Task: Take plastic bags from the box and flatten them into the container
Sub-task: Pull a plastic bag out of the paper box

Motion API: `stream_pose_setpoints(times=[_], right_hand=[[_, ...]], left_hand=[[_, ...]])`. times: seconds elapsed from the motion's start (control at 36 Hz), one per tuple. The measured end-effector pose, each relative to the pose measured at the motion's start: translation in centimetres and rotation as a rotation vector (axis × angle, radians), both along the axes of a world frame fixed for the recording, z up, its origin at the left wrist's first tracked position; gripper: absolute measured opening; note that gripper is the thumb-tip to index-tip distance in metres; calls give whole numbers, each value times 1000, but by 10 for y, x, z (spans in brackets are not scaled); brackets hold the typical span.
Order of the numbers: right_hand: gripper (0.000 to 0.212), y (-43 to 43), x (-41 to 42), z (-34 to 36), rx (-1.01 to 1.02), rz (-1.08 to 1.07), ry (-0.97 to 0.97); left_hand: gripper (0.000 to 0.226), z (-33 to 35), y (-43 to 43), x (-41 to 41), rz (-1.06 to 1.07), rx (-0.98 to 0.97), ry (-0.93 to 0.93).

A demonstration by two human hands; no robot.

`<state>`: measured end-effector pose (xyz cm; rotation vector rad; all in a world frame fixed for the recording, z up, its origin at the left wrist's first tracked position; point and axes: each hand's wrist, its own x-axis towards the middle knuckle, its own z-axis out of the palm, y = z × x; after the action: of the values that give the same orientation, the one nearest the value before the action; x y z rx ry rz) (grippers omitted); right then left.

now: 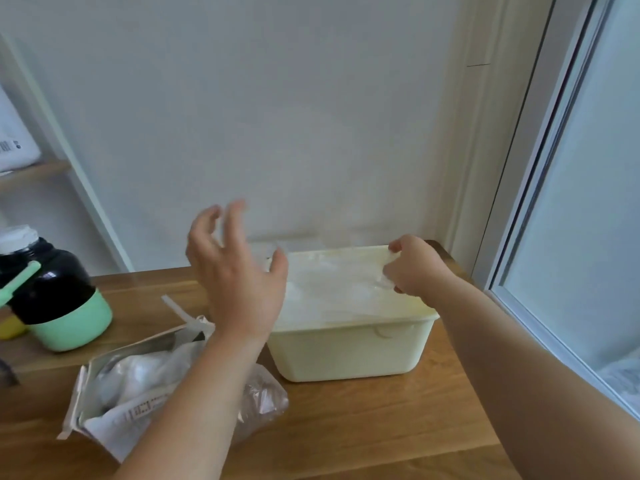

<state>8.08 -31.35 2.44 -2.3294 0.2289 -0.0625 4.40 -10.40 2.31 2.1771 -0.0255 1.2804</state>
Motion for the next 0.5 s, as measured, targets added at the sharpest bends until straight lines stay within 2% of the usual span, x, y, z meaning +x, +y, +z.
stream_pose_setpoints(times=[0.06,0.11,0.14,0.19,0.25,0.39,0.44,0.5], right_hand=[[51,0,3,-3,-102,42,9],[46,0,5,-6,-157,96,12],[43,0,5,-7,-172,120,7],[39,-1,7,-9,-189,148,-17],[37,-2,8,-11,-178,157,-35],[37,-3,8,-10,-172,131,-67],[38,-2,6,-9,-209,95,-95],[38,-1,2,-7,-281,54,-210]], left_hand=[[26,-4,-3,5,-118,260,-95],[12,-7,-6,9,-400,408,0],[11,-6,-9,9,-518,464,118],[15,-3,-14,8,-620,560,468],[25,-1,-17,10,-581,665,715],[34,2,-25,20,-520,649,1016],[44,-2,-25,28,-530,649,1083],[58,-6,-25,35,-527,662,1151]])
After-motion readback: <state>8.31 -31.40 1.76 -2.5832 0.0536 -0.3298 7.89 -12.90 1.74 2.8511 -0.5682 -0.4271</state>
